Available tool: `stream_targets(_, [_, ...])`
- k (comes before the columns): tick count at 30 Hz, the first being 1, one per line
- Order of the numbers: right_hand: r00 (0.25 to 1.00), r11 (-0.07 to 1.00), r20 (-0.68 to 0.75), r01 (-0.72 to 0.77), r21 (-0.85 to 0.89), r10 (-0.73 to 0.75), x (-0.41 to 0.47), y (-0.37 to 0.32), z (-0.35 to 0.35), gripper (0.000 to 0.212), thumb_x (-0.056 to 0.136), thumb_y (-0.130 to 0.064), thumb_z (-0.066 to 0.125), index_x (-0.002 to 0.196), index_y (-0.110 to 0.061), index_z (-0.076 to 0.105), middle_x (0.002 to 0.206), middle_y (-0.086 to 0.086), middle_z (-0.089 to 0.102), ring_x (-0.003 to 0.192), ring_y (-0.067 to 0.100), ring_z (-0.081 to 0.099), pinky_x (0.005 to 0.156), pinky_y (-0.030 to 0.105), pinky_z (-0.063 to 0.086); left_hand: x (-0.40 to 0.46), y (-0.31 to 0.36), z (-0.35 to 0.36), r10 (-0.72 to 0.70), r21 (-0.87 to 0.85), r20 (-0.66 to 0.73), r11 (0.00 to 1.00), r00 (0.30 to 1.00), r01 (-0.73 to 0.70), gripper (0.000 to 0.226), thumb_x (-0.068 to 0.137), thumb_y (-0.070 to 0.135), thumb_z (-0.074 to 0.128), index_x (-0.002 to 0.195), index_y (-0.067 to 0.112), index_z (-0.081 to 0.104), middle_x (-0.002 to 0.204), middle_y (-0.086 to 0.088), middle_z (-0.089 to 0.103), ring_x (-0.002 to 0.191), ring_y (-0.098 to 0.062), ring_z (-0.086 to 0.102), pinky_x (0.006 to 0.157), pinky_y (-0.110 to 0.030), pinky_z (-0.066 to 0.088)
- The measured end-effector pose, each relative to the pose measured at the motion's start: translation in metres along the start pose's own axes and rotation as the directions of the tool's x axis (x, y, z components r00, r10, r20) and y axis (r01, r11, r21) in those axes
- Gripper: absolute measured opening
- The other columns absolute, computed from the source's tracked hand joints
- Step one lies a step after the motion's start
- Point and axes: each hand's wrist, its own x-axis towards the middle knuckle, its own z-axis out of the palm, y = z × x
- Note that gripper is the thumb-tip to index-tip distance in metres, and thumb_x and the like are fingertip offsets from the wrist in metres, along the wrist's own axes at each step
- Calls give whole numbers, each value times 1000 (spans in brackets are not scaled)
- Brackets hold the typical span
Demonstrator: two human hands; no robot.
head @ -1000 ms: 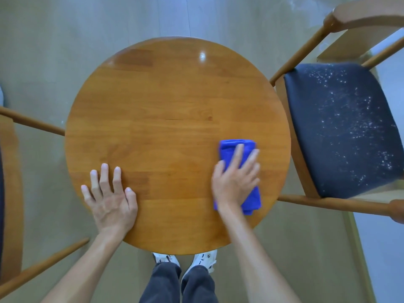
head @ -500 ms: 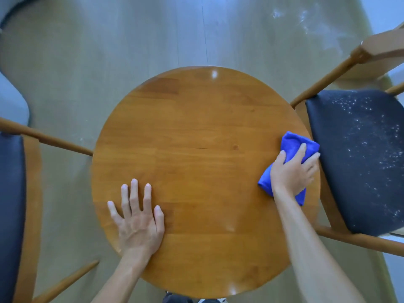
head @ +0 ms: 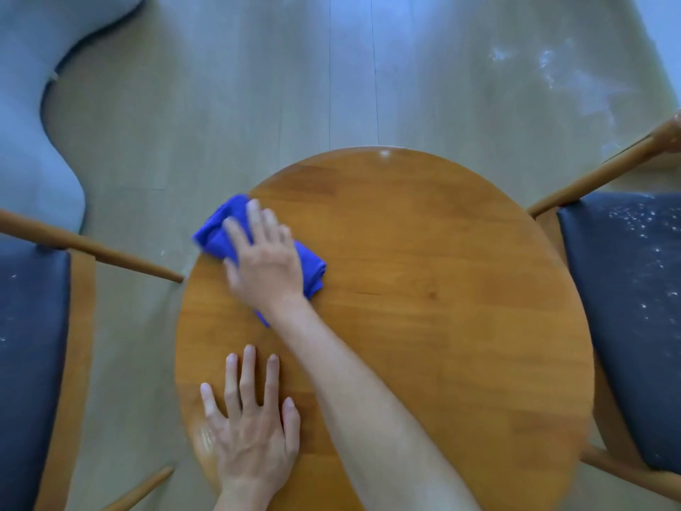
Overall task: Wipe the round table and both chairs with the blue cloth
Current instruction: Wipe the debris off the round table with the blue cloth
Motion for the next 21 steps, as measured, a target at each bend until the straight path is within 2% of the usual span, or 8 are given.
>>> stream_targets(2, [964,966,68,258,-9,-257,3,3,0,52,90,-38,46,141,-24,45,155,12,28,137,29,32,104,39,29,0,1,-1,-12,4,-21,1000,1000,12,59,85,36,36,139,14,42,153,-17,35,140,-36,32,110,-66,19])
stream_targets(4, [947,946,76,316,-72,-311,28,24,-7,51,93,-39,43,142,-29,41,157,6,25,139,23,29,103,35,29,1,1,0,-25,8,-44,1000,999,26,59,85,37,36,140,17,42,153,-15,34,139,-34,34,111,-65,21])
stream_targets(5, [970,967,49,240,-90,-236,43,38,-11,52,93,-40,42,144,-30,38,158,5,23,140,22,27,104,36,29,1,1,1,-28,11,-57,1000,998,29,59,85,38,36,139,18,43,153,-14,35,139,-33,34,110,-64,22])
stream_targets(7, [998,996,-29,-56,-64,54,68,74,-23,54,94,-40,44,146,-28,33,158,8,20,141,25,24,106,38,29,1,1,5,-27,12,-78,1000,997,28,59,84,40,36,138,19,44,153,-13,36,138,-33,36,110,-63,22])
stream_targets(10, [923,929,-123,-371,-19,366,69,139,-43,56,93,-39,47,146,-23,33,157,13,22,140,30,26,105,43,30,3,-1,7,-12,13,-75,1000,997,13,60,83,41,37,139,20,44,153,-12,36,139,-33,35,112,-61,20])
stream_targets(14, [770,788,-201,-615,21,606,12,210,-67,56,95,-36,47,146,-19,34,156,17,22,140,32,26,105,45,30,2,-2,5,-12,-8,-46,1000,999,11,60,84,41,35,139,19,43,154,-13,34,140,-33,33,112,-62,18])
stream_targets(17, [661,691,-269,-722,28,701,-63,246,-82,55,96,-33,47,147,-15,34,155,21,22,139,37,27,105,49,29,3,0,2,-21,-41,-16,999,1000,21,60,84,40,35,140,18,41,154,-13,32,141,-34,30,112,-62,16])
stream_targets(21, [440,510,-349,-849,137,827,-188,251,-88,54,96,-26,52,144,-9,36,153,25,25,135,44,30,103,55,30,6,2,-6,-25,-73,65,997,998,30,61,85,40,34,141,16,39,154,-16,30,143,-35,25,113,-64,12])
